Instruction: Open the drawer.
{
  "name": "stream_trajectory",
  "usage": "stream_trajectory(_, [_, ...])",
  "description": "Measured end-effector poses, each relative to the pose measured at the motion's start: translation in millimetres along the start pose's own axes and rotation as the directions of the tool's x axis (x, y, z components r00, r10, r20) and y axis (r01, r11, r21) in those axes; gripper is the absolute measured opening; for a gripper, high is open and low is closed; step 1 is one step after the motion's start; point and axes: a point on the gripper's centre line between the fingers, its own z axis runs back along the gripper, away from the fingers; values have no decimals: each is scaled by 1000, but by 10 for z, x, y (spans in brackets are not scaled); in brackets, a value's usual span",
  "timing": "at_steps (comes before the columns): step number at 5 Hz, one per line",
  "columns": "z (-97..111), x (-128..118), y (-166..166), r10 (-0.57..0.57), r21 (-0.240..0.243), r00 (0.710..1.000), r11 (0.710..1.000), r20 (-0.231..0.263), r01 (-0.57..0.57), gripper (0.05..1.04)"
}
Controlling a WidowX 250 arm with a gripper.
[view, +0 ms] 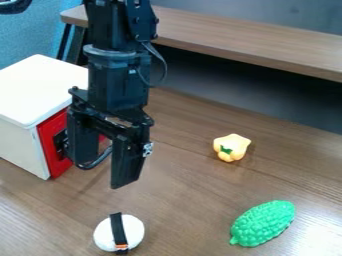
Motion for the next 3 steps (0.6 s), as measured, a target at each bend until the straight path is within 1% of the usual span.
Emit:
stream_trajectory(1, [-47, 1, -2, -7, -3, 1000, 1000, -24, 7, 999])
stream_trajectory(2, [-124, 79, 44, -10, -4, 999, 1000, -49, 10, 999])
stream_trajectory(3, [-153, 195, 116, 17, -7, 998, 1000, -62, -18, 999])
